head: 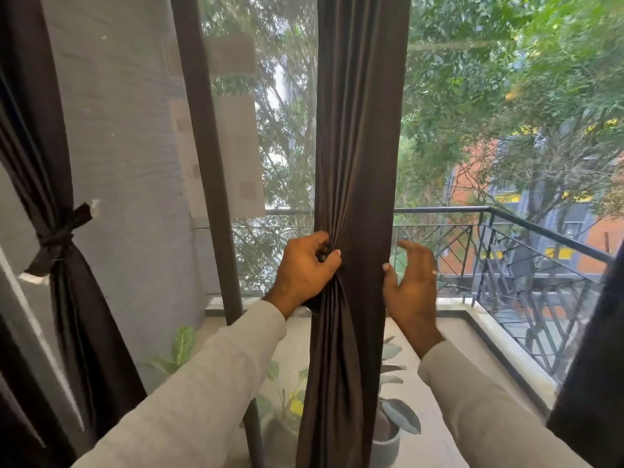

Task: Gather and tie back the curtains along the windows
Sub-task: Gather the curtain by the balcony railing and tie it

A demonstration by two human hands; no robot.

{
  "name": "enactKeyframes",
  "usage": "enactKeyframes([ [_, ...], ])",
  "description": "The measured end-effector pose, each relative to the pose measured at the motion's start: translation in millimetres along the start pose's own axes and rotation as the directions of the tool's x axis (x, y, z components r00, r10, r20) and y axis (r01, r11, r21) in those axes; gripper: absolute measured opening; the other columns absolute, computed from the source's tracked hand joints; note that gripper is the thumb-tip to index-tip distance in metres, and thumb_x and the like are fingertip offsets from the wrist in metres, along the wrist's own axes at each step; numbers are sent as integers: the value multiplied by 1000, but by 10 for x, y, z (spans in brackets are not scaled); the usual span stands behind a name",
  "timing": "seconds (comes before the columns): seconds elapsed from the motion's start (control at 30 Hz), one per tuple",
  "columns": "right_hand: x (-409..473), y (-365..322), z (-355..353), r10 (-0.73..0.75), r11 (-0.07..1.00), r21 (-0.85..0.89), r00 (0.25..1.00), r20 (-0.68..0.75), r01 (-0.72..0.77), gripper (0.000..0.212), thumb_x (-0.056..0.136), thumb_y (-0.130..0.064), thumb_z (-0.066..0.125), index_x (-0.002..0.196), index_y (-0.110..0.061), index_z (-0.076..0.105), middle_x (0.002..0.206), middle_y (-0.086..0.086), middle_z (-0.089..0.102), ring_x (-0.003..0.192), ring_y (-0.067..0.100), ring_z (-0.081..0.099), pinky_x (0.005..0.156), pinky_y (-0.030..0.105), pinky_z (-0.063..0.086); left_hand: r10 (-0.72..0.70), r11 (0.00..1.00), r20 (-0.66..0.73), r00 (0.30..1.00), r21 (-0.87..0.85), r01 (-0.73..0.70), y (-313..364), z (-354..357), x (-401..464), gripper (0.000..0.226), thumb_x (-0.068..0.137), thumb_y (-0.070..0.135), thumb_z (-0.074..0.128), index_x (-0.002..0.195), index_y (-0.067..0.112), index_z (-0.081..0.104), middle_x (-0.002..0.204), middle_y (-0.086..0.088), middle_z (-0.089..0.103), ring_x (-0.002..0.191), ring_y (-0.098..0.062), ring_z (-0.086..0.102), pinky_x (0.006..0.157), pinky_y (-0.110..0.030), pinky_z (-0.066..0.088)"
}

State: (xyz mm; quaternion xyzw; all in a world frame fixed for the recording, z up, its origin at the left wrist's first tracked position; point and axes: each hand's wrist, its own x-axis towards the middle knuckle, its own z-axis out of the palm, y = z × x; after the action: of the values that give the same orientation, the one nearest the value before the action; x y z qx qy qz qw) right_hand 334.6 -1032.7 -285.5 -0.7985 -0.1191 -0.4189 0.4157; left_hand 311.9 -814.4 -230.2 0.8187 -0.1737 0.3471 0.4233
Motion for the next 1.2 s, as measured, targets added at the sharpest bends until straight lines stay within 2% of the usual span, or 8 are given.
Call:
enactKeyframes([
  [0.07,150,9,-3,257,954,137,962,89,-267,49,98,-32,74,141,-22,54,133,-2,62,125,20,59,98,34,51,-3,1000,6,1000,8,3,-28,1,23,29,89,38,71,78,12,65,70,-6,70,68,-29,69,64,-48,59],
  [0.13,190,-10,-15,271,945,146,951,151,-293,30,98,-36,73,123,-20,68,108,-6,70,105,18,69,87,32,57,-6,1000,-6,1000,22,6,-27,4,44,27,89,36,73,75,13,67,69,-4,68,67,-25,68,65,-45,59],
  [0.23,24,-98,-24,80,995,55,995,52,-83,14,102,-33,68,104,-19,72,91,-8,67,83,11,64,76,32,59,1,1000,-8,1000,27,-1,-14,33,55,27,91,32,76,72,15,65,64,-2,65,62,-19,63,62,-40,57],
  [0.47,-297,-260,186,-311,936,-116,936,163,331,28,105,-20,58,131,-11,67,98,5,62,74,27,60,62,35,47,27,999,-44,999,27,-26,143,203,6,47,92,18,77,60,30,44,52,12,48,48,-2,43,52,-17,35],
  [0.57,-334,-317,177,-393,892,-171,904,167,419,35,101,-18,56,133,-5,66,102,10,63,76,29,57,67,30,33,47,999,-21,999,-10,-47,108,211,-36,43,96,26,76,63,29,48,54,9,51,50,-5,47,52,-24,38],
  [0.7,-359,-222,159,-473,844,-119,830,296,524,49,97,-17,51,144,-3,60,122,17,64,94,38,62,77,43,53,21,998,13,1000,-54,-20,52,143,-69,41,91,40,84,69,19,57,61,-2,60,56,-19,54,53,-30,47],
  [1.0,-255,-254,75,-6,949,310,983,182,-52,17,102,-14,67,119,-16,70,112,-7,67,99,8,69,74,17,54,-146,949,66,987,-272,159,3,110,4,23,90,20,79,95,-2,77,93,-17,79,89,-34,77,83,-49,66],
  [1.2,-143,-429,63,-106,922,385,982,156,38,24,98,-19,75,122,-17,73,108,-3,70,96,10,71,72,31,61,-98,967,62,993,-231,110,49,139,59,37,85,29,82,66,4,64,62,-11,59,59,-18,55,57,-37,48],
])
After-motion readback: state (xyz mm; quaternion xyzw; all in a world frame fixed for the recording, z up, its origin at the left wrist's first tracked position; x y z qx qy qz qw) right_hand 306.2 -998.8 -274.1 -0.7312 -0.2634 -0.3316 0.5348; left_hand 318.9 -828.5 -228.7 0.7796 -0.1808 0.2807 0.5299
